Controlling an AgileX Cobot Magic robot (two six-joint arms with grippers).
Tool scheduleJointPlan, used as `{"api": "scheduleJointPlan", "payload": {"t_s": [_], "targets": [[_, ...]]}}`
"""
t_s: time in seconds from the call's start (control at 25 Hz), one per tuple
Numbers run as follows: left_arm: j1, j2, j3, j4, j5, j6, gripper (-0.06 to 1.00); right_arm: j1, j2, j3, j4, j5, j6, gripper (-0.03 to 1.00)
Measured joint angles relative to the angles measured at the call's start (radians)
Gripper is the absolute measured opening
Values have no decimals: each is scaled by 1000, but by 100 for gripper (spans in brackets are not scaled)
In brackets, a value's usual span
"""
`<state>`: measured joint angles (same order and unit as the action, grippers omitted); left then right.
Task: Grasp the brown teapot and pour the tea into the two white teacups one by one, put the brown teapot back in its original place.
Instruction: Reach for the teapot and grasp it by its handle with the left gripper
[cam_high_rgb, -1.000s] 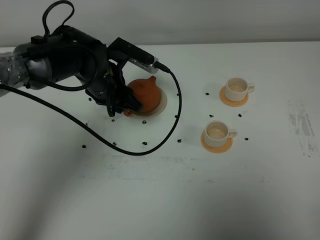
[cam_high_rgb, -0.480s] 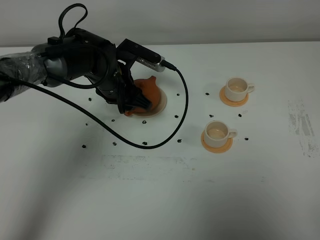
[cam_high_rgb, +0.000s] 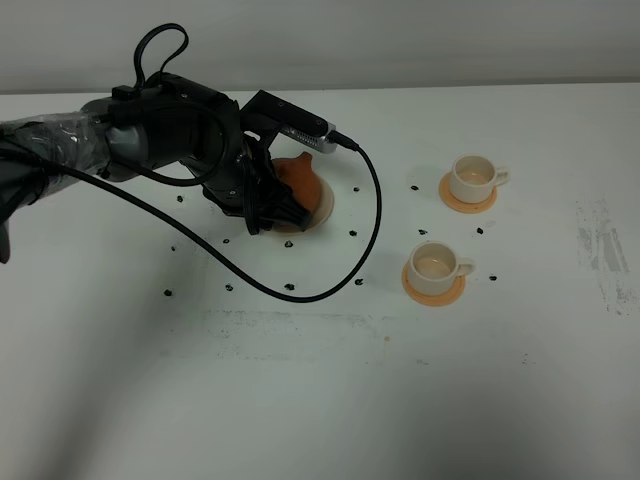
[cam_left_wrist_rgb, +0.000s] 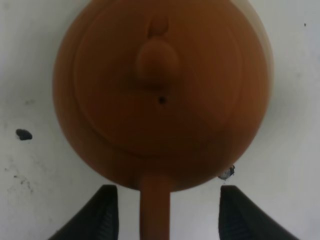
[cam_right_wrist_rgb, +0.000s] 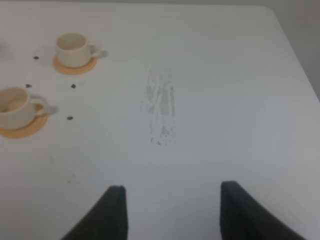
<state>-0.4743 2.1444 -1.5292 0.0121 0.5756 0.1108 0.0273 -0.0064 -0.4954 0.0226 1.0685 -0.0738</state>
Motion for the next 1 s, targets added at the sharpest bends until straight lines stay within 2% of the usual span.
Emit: {"api": "scheduleJointPlan", "payload": {"t_s": [0.76,0.88,1.0], "targets": [[3,1,0,-21,-2,0,46,0,0,0,0,0,0,44],[8,1,0,-23,2,0,38,0,0,0,0,0,0,44],[12,1,0,-23,13,0,21,0,0,0,0,0,0,44]]}}
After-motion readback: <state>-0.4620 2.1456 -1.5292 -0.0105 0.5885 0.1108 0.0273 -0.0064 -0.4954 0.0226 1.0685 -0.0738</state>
